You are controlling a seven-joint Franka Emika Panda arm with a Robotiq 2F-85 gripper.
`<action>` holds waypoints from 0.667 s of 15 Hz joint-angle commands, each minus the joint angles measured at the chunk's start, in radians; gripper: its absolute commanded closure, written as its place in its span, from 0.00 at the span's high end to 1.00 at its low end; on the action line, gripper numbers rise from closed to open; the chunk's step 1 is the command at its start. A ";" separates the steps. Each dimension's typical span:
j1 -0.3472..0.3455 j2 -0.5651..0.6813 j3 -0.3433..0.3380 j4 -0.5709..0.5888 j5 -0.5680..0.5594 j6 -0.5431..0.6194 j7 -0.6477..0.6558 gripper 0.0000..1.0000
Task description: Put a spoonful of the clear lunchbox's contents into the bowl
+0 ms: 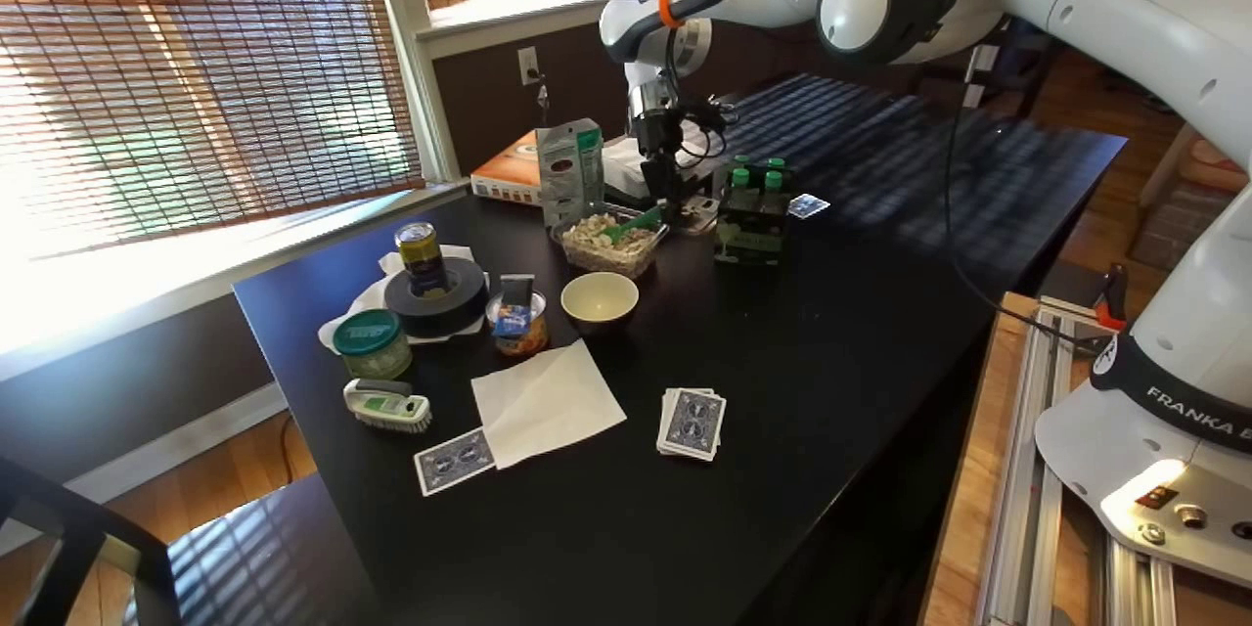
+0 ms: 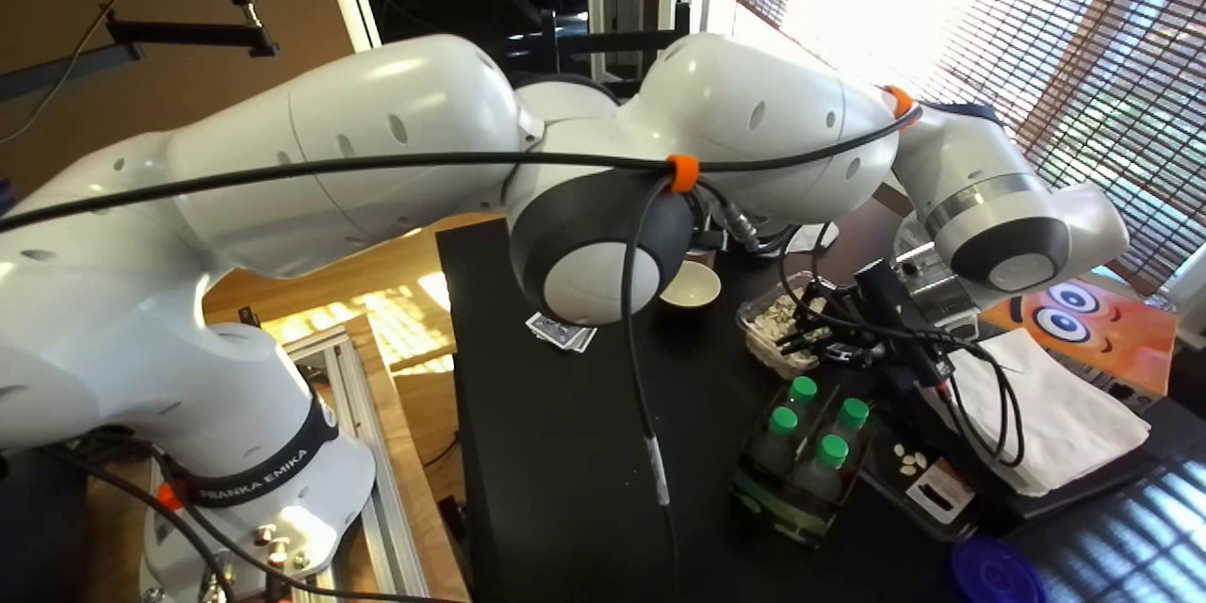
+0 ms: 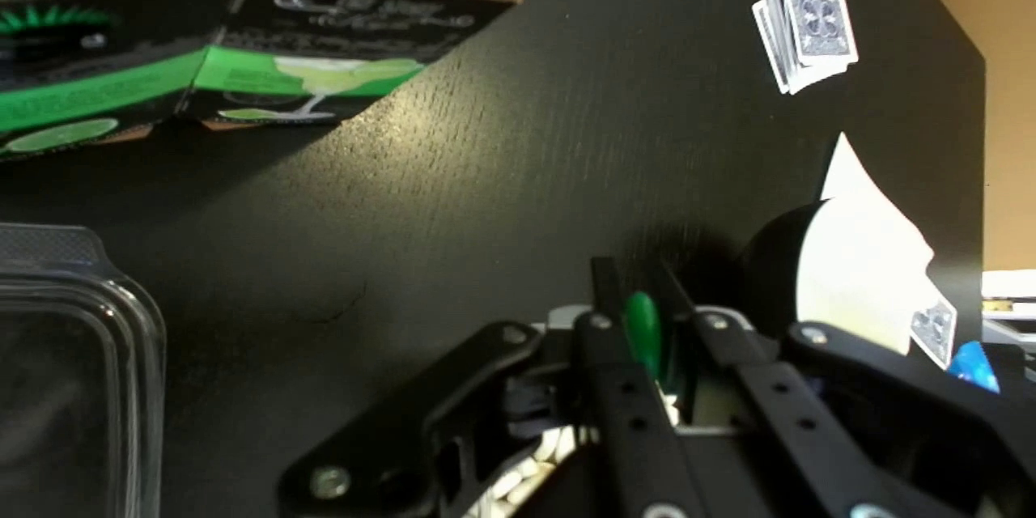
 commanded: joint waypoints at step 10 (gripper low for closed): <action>0.022 0.000 -0.048 0.080 -0.035 -0.038 0.099 0.03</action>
